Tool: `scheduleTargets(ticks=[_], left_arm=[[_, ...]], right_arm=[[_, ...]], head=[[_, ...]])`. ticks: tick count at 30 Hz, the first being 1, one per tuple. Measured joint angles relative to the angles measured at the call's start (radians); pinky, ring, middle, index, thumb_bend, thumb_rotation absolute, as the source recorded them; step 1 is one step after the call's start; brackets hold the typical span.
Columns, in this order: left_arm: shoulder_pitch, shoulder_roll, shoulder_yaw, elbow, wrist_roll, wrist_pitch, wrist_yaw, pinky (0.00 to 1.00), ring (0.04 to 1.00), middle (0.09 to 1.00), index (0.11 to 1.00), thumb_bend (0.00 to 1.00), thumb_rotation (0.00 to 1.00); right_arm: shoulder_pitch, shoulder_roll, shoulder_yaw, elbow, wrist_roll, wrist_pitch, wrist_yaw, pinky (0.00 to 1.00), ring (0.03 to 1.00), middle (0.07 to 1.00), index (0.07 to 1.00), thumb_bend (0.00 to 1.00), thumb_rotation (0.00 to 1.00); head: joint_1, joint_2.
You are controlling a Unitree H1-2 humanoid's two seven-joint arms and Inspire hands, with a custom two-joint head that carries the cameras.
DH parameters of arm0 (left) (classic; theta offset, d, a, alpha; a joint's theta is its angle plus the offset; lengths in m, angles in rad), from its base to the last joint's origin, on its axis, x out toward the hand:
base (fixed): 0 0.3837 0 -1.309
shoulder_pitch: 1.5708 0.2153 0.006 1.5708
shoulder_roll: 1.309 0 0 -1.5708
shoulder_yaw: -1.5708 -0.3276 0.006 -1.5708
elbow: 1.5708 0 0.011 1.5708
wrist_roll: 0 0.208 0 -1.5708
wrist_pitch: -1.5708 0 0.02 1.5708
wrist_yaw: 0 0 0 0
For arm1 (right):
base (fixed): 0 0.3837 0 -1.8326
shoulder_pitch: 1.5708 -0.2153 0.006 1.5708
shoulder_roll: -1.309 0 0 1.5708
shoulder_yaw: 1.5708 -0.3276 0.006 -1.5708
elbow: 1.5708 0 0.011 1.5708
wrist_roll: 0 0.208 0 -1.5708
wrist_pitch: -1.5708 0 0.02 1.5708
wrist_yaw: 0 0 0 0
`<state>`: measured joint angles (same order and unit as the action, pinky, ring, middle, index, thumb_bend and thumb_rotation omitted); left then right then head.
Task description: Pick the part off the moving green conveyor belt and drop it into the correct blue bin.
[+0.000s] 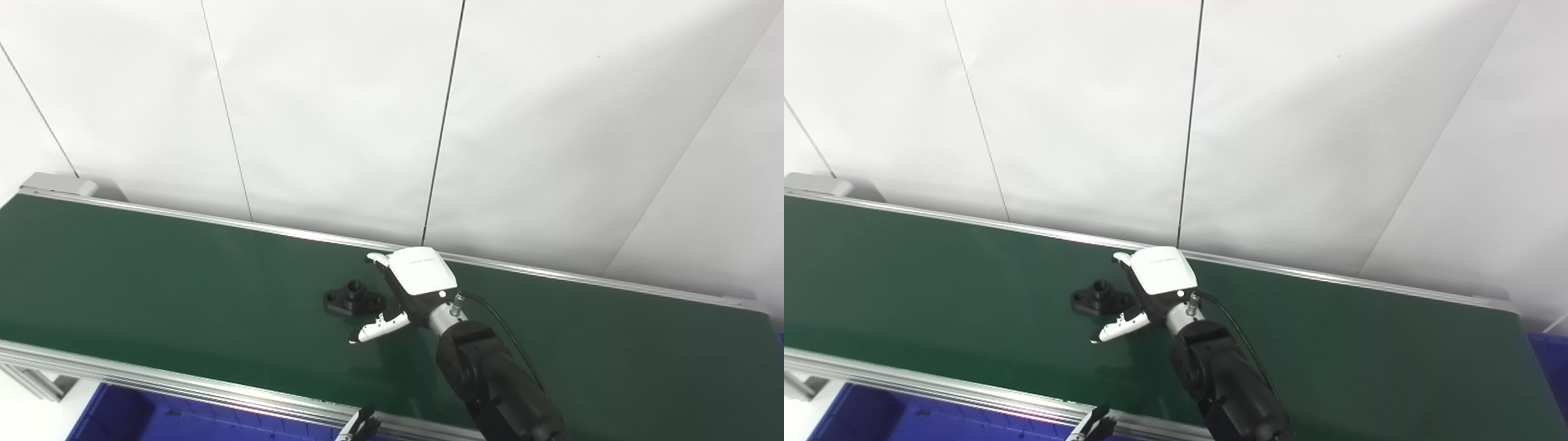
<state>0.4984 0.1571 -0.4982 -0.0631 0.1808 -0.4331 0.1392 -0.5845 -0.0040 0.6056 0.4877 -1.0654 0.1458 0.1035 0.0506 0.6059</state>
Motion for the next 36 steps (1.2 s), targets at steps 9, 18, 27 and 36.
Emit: scheduleTargets(ticks=[9, 18, 27, 36], left_arm=[[-0.001, -0.005, -0.012, 0.002, 0.002, 0.000, -0.002, 0.83, 0.937, 0.942, 0.979, 1.00, 0.97], [0.003, -0.016, -0.012, 0.000, 0.001, 0.000, -0.004, 0.83, 0.938, 0.948, 0.979, 1.00, 0.96], [0.017, -0.019, 0.001, -0.024, 0.001, 0.000, -0.017, 0.83, 0.939, 0.950, 0.988, 1.00, 0.97], [0.025, -0.025, 0.022, -0.029, 0.005, 0.000, -0.032, 0.80, 0.931, 0.949, 0.991, 1.00, 0.97]], right_arm=[[-0.022, 0.006, 0.004, 0.083, 0.026, 0.001, -0.023, 0.48, 0.624, 0.777, 0.844, 0.94, 0.69], [-0.028, 0.023, 0.019, 0.113, 0.037, 0.001, -0.041, 0.27, 0.355, 0.502, 0.768, 0.71, 0.60], [-0.031, 0.024, 0.030, 0.183, 0.066, 0.000, -0.151, 0.10, 0.151, 0.233, 0.497, 0.50, 0.15], [-0.051, 0.023, 0.114, 0.168, -0.010, 0.102, -0.144, 0.04, 0.102, 0.180, 0.478, 0.51, 0.11]], head=[[0.008, 0.003], [0.009, 0.009], [0.011, 0.020], [0.005, 0.025]])
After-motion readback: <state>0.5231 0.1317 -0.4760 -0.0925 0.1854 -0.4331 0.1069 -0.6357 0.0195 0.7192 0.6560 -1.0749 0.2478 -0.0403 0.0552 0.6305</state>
